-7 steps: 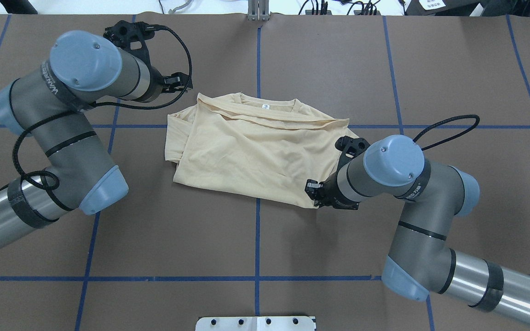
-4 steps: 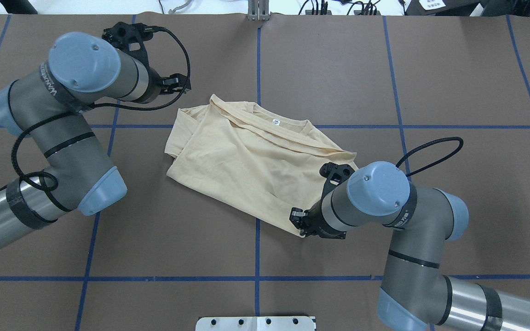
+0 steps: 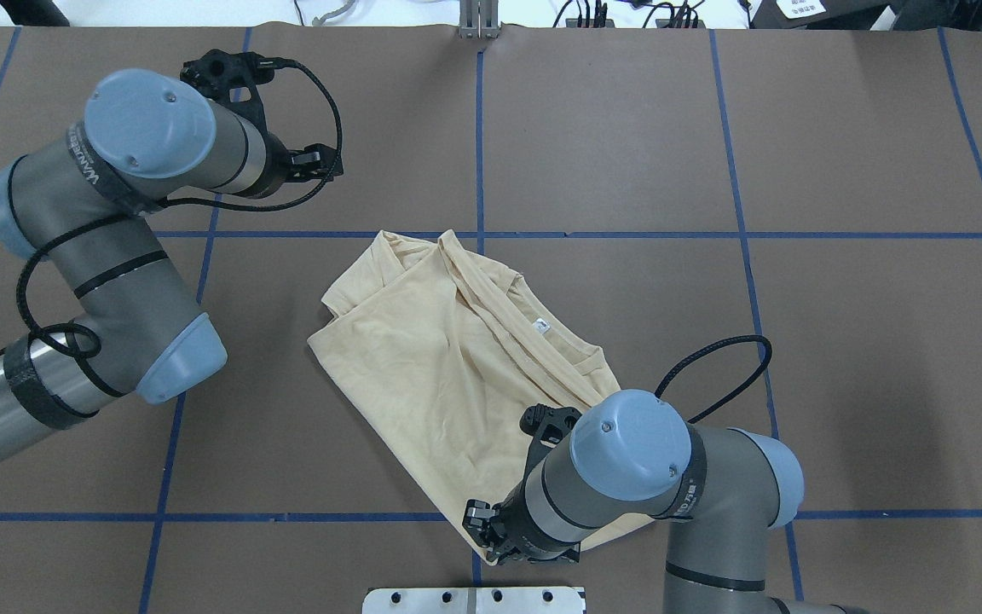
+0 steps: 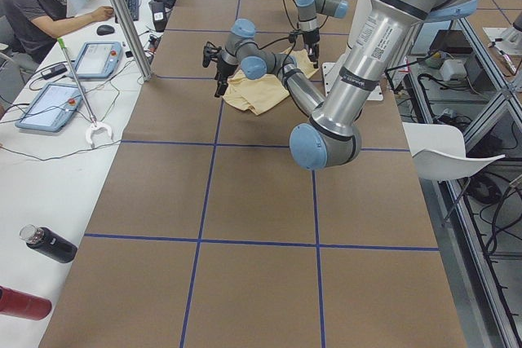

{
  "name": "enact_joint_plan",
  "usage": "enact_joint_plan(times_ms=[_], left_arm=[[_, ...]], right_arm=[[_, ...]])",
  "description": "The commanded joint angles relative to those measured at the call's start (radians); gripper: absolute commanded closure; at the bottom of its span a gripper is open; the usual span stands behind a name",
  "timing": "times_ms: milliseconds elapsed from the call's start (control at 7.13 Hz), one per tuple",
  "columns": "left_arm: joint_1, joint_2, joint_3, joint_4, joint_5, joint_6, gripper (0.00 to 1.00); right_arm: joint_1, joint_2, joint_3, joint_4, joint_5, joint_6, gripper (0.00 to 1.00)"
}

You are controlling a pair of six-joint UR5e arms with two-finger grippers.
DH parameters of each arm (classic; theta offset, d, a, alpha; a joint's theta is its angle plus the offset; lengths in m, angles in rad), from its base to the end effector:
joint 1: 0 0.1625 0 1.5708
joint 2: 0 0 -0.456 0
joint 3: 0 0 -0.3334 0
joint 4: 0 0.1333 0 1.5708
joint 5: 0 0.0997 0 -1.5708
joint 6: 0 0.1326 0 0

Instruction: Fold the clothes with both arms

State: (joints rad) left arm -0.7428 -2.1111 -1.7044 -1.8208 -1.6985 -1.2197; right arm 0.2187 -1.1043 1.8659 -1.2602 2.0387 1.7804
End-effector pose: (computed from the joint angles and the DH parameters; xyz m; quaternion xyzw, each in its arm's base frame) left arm 0.4075 -0.5322 0.3452 0.1825 0.4096 -0.1460 0.8818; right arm -0.5678 -0.2015 0.3087 -0.1970 -0.4978 0.0620 0.8424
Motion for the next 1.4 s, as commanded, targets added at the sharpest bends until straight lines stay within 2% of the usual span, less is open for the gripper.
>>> enact_joint_plan(times_ms=[0,281,561,842,982,1262], left_arm=[[0.0,-0.001,0.0,-0.003,-0.003,0.0,0.01],[0.003,-0.003,-0.003,-0.029,-0.012,-0.003,0.01],[0.113,0.029,0.002,-0.111,-0.013,-0.052,0.01],[0.16,0.173,-0.003,-0.407,-0.016,-0.138,0.01],[0.161,0.207,-0.01,-0.426,-0.051,-0.142,0.01],[0.174,0.217,0.003,-0.419,-0.058,-0.141,0.01]], right_arm=[[0.01,0.001,0.006,0.001,0.024,-0.001,0.0],[0.092,0.001,0.013,0.001,0.031,-0.004,0.0],[0.268,-0.003,0.018,-0.002,0.029,-0.013,0.0],[0.371,0.001,0.022,-0.002,0.031,-0.053,0.0],[0.382,0.001,0.019,-0.002,0.017,-0.084,0.0],[0.415,0.001,0.019,-0.002,-0.002,-0.102,0.0]])
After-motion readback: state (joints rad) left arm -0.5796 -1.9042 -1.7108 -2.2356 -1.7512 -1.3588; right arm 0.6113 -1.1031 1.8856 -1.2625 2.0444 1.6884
